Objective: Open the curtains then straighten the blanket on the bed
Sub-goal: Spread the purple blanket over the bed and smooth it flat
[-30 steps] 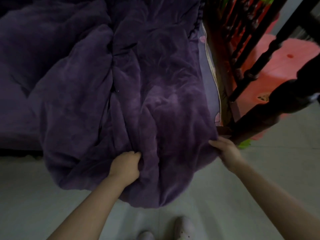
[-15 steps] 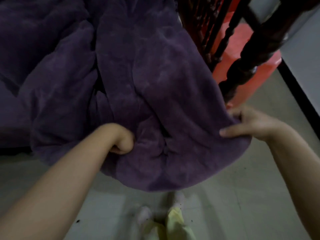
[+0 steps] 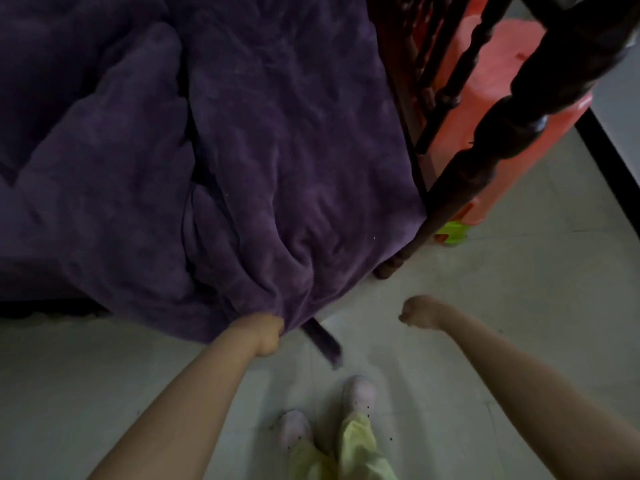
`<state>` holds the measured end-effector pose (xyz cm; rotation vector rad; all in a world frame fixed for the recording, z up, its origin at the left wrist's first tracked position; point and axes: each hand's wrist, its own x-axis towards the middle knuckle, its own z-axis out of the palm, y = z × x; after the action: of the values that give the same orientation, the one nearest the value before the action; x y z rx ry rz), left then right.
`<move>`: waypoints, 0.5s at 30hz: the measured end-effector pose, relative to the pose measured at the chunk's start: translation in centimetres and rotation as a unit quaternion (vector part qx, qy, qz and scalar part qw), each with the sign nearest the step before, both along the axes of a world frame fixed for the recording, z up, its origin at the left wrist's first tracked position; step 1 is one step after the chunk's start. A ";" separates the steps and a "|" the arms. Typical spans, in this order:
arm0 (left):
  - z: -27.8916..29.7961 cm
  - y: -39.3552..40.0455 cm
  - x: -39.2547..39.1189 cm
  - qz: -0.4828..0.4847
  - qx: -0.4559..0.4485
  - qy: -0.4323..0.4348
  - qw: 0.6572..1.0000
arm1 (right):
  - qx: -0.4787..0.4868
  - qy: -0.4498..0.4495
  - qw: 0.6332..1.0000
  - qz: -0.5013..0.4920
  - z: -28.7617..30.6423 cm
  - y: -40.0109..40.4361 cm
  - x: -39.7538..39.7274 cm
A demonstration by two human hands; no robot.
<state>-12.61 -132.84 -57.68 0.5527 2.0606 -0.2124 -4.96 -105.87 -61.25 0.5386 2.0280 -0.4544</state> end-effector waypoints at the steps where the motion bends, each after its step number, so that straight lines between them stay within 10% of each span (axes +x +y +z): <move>1: 0.2 -0.1 -0.5 0.012 0.000 0.012 1.000 | 0.009 0.099 0.995 -0.005 -0.1 0.1 -1.3; 7: 0.2 0.5 -4.7 0.091 0.025 0.126 0.988 | 0.090 0.387 0.884 -0.247 -0.3 2.8 -9.3; 15: -1.1 4.1 -7.5 0.183 0.064 0.284 0.939 | 0.153 0.306 0.893 -0.291 -2.3 3.4 -13.9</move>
<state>-20.10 -128.73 -58.75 0.1773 2.7100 -0.0110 -18.86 -102.44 -63.51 1.3576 2.5412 -0.7323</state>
